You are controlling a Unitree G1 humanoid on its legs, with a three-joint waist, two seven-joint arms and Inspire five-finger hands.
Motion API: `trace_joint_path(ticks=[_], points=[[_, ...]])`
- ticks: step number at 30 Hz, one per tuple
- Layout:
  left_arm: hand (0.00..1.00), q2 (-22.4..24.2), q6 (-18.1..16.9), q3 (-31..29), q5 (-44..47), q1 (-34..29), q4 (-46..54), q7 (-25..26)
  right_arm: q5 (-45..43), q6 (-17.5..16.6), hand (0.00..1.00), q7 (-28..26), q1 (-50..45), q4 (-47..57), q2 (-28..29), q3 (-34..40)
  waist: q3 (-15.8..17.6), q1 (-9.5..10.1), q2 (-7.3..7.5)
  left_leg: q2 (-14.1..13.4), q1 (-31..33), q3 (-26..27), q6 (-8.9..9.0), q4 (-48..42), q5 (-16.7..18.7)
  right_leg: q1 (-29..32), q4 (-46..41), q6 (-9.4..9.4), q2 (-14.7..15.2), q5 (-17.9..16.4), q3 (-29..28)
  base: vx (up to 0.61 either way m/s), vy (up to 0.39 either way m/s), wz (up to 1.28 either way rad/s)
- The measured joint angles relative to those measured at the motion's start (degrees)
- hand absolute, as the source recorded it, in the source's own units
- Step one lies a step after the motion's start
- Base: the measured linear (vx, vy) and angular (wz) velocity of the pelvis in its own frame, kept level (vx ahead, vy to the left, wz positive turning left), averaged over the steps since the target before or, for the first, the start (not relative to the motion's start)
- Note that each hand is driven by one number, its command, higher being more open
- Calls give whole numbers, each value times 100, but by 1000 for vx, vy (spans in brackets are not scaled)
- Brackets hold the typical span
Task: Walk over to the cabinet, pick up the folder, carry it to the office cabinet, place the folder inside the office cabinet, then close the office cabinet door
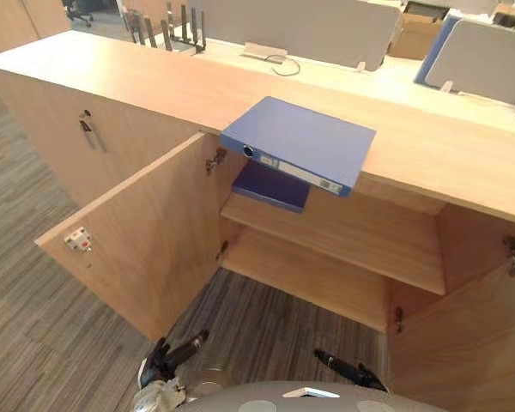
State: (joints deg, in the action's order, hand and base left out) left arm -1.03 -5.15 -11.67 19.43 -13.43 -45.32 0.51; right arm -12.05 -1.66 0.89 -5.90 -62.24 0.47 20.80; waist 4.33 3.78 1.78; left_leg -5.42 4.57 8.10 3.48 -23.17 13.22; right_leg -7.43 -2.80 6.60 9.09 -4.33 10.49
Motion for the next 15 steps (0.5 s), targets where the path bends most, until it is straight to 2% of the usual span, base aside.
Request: trace_joint_path(ticks=[1,3,5,9,11,15], points=[[100,26,1,231,132,-26,223,-15,30,-6,100,-21,-2,4,-5,-6,-31,-22,14,135,-13,74,-51,118,-31,4,109,74,123,66,-49,121,266,-10],[100,-1,0,573,320,-83,657,-51,42,-5,100,-17,-2,-7,-11,-4,-97,-18,40,246,-45,160,-144,299,-93,53,245,44,195,183,-160,92,148,-17],[100,-52,-5,901,536,-217,1217,-190,47,-4,100,-8,-12,-19,-8,-54,-152,-5,7,319,-161,299,-172,575,-181,131,299,17,219,241,-247,45,58,-31],[100,-96,-6,1416,847,-229,1964,-367,101,2,100,-5,7,-81,-47,-258,-247,-16,66,380,-323,338,-158,1084,-461,229,363,12,226,246,-307,16,-34,-16],[100,2,-6,1734,951,-261,2513,-357,235,19,100,-9,24,-106,-127,-424,-279,-16,13,412,-439,318,-149,1476,-685,252,443,3,213,296,-298,-31,-52,0],[100,89,6,2250,949,-316,3254,-344,254,20,100,-6,12,-116,-267,-794,-343,-5,-76,431,-700,329,-142,1914,-898,191,503,-17,181,334,-325,-39,-45,-5]])
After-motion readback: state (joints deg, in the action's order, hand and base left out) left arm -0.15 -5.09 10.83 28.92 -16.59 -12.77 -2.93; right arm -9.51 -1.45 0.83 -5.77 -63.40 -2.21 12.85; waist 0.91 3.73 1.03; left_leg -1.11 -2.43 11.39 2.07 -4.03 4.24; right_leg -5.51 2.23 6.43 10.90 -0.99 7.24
